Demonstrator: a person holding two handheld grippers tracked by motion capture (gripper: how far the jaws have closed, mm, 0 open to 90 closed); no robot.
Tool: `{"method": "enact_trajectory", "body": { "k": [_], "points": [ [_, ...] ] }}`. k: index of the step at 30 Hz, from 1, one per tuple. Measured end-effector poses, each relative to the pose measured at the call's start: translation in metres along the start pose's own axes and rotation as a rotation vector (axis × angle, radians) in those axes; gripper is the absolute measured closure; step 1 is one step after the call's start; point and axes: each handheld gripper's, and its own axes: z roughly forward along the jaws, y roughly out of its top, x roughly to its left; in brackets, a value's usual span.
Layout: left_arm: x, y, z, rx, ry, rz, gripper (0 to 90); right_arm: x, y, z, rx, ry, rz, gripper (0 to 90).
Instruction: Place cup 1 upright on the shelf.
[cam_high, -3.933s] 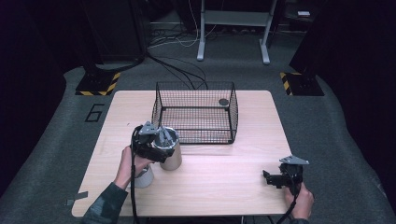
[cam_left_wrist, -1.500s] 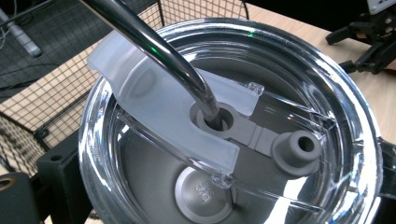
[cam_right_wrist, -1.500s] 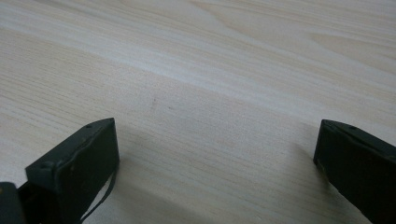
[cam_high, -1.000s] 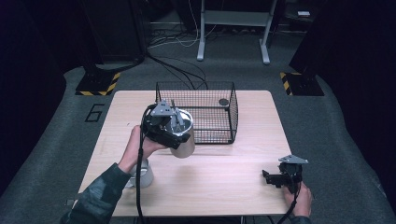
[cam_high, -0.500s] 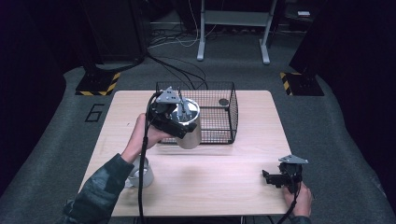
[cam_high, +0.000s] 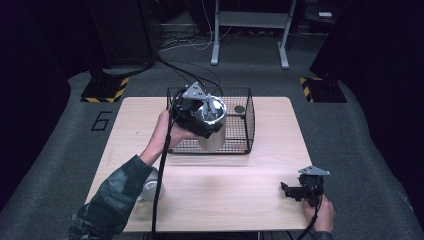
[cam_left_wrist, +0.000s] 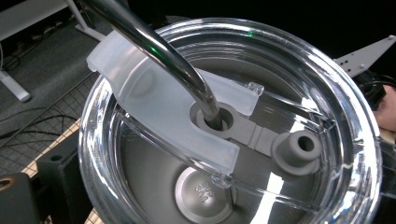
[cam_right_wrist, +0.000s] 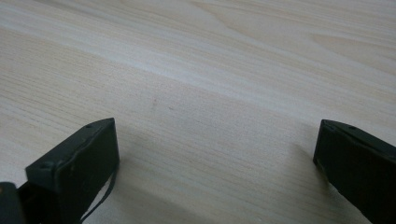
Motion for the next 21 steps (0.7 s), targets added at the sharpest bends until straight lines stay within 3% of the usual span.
{"method": "enact_trajectory", "body": {
  "k": [4,21],
  "points": [
    [0.004,0.007,0.005,0.014,-0.001,0.019,3.7,0.0,0.0,0.0,0.0,0.0,0.0,0.0],
    [0.028,0.024,0.038,0.018,0.026,-0.044,3.7,0.0,0.0,0.0,0.0,0.0,-0.003,0.0]
  ]
}}
